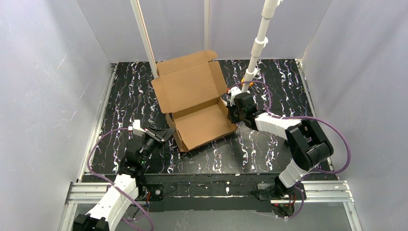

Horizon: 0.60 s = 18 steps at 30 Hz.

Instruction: Fold the paper box

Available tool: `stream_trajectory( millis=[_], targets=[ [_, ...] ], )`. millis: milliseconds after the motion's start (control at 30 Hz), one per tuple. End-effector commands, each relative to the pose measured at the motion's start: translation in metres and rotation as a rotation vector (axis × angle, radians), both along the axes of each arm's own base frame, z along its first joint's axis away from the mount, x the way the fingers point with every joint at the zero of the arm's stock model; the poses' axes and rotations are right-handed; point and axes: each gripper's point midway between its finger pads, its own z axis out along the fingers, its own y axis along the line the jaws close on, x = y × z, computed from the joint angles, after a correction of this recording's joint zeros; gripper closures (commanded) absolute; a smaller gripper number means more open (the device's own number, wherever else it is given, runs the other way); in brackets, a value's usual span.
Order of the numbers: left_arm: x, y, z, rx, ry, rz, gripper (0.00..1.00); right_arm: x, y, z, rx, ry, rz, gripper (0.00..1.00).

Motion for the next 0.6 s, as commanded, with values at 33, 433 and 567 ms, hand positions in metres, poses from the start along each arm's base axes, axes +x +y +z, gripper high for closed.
stream_trajectory(
  millis=[33,433,567],
  targets=[
    [0.001,0.004,-0.001,0.012,-0.025,0.013,0.78,-0.018,-0.003,-0.03,-0.027,0.123,0.022,0.98],
    [0.006,0.021,-0.029,-0.02,0.081,0.117,0.98,-0.019,-0.002,-0.031,-0.026,0.129,0.026,0.99],
    [0.005,0.018,-0.043,0.009,0.159,0.098,0.91,-0.019,-0.002,-0.031,-0.027,0.128,0.027,0.99]
  ],
)
